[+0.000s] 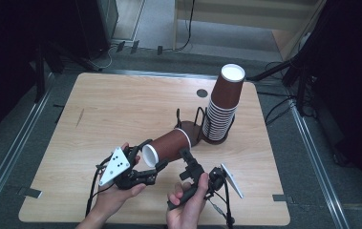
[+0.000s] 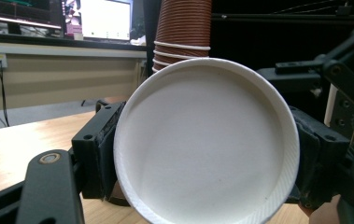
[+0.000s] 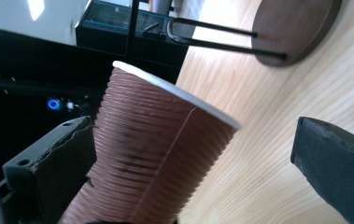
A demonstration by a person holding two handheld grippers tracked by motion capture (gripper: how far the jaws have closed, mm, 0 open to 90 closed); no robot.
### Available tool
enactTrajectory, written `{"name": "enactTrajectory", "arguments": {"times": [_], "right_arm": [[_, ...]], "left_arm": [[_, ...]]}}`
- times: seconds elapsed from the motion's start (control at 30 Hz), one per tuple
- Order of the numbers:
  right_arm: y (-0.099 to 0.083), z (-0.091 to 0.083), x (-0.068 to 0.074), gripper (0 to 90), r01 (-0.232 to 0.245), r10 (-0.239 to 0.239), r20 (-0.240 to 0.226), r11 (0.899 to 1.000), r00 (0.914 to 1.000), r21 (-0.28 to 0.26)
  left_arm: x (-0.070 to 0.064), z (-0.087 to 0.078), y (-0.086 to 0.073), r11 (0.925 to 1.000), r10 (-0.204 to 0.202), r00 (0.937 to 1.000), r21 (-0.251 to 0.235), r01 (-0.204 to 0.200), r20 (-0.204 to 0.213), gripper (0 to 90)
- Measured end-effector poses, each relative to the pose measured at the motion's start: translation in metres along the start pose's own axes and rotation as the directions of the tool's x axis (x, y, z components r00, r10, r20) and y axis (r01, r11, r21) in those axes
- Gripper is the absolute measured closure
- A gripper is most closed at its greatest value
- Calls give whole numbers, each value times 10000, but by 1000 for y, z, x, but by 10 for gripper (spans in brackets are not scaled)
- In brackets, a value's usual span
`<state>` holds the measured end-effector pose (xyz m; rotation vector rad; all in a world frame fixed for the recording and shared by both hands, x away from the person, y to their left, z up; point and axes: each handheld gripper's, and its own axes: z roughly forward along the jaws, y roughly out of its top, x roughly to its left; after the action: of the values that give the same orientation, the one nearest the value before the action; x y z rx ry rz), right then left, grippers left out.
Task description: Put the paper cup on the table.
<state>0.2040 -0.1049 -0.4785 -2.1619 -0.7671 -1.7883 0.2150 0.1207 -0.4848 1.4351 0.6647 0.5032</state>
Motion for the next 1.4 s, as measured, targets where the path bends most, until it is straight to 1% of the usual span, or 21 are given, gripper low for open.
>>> {"name": "enactTrajectory", "arguments": {"times": [0.03, 0.1, 0.13, 0.27, 0.4, 0.47, 0.6, 0.63, 0.67, 0.7, 0.73, 0.77, 0.8, 0.87, 0.9, 0.97, 1.1, 1.17, 1.27, 1.3, 1.4], "right_arm": [[0, 0, 1, 0, -210, 210, -20, 9998, 9998, 70], [-1, 1, 2, 0, -619, 626, -259, 9977, 9977, 284], [-1, 2, 3, 0, -738, 749, -292, 9967, 9968, 349], [2, 8, 4, 0, -1542, 1567, -304, 9853, 9872, 737], [6, 15, -1, 0, -1947, 1971, -241, 9777, 9801, 790], [9, 19, -3, 0, -2173, 2203, -265, 9722, 9751, 876], [10, 23, -4, 0, -2344, 2389, -351, 9669, 9704, 1009], [10, 25, -3, 0, -2362, 2417, -352, 9647, 9697, 1168], [10, 25, -3, 0, -2362, 2417, -352, 9647, 9697, 1168], [10, 26, -3, 0, -2467, 2529, -369, 9613, 9668, 1227], [10, 28, -4, 0, -2430, 2493, -320, 9607, 9679, 1343], [10, 28, -4, 0, -2542, 2604, -291, 9573, 9650, 1376], [11, 30, -5, 0, -2524, 2596, -336, 9570, 9651, 1427], [12, 32, -6, 0, -2579, 2652, -259, 9531, 9639, 1583], [12, 33, -7, 0, -2653, 2733, -293, 9506, 9615, 1611], [13, 34, -8, 22, -2654, 2736, -295, 9501, 9614, 1639], [14, 34, -9, 52, -2752, 2831, -190, 9441, 9589, 1816], [14, 34, -8, 68, -2730, 2819, -228, 9441, 9592, 1847], [14, 34, -5, 80, -2631, 2719, -225, 9462, 9621, 1884], [14, 34, -4, 82, -2592, 2681, -240, 9476, 9631, 1866], [12, 34, -1, 89, -2411, 2488, -211, 9536, 9683, 1805]], "left_arm": [[-1, 0, -1, 10000, 36, 10000, -3, -36, 5, 241], [-2, 1, -2, 9999, 111, 9999, 39, -111, 21, 241], [-2, 2, -3, 9999, 142, 9999, 37, -142, 34, 241], [-5, 3, -4, 9997, 233, 9997, 62, -234, 110, 241], [-7, 3, -4, 9996, 291, 9994, 63, -292, 162, 241], [-7, 3, -5, 9995, 319, 9994, 81, -320, 162, 241], [-8, 4, -5, 9993, 337, 9992, 123, -340, 219, 241], [-8, 4, -6, 9993, 346, 9991, 113, -349, 224, 241], [-9, 4, -6, 9994, 308, 9992, 117, -310, 243, 241], [-9, 4, -6, 9994, 309, 9991, 122, -313, 277, 241], [-10, 4, -6, 9994, 327, 9990, 136, -331, 289, 241], [-10, 4, -6, 9992, 350, 9989, 166, -356, 310, 241], [-11, 4, -6, 9991, 373, 9987, 177, -379, 334, 241], [-11, 4, -6, 9989, 414, 9985, 192, -421, 363, 241], [-11, 5, -6, 9989, 420, 9985, 202, -427, 364, 241], [-11, 5, -7, 9988, 411, 9984, 231, -420, 377, 241], [-10, 4, -7, 9987, 371, 9987, 327, -383, 355, 239], [-10, 4, -7, 9987, 311, 9989, 382, -324, 339, 238], [-10, 2, -5, 9990, 285, 9991, 341, -295, 301, 233], [-10, 2, -5, 9990, 295, 9992, 341, -305, 286, 231], [-9, 0, -4, 9994, 95, 9994, 342, -106, 319, 227]]}}
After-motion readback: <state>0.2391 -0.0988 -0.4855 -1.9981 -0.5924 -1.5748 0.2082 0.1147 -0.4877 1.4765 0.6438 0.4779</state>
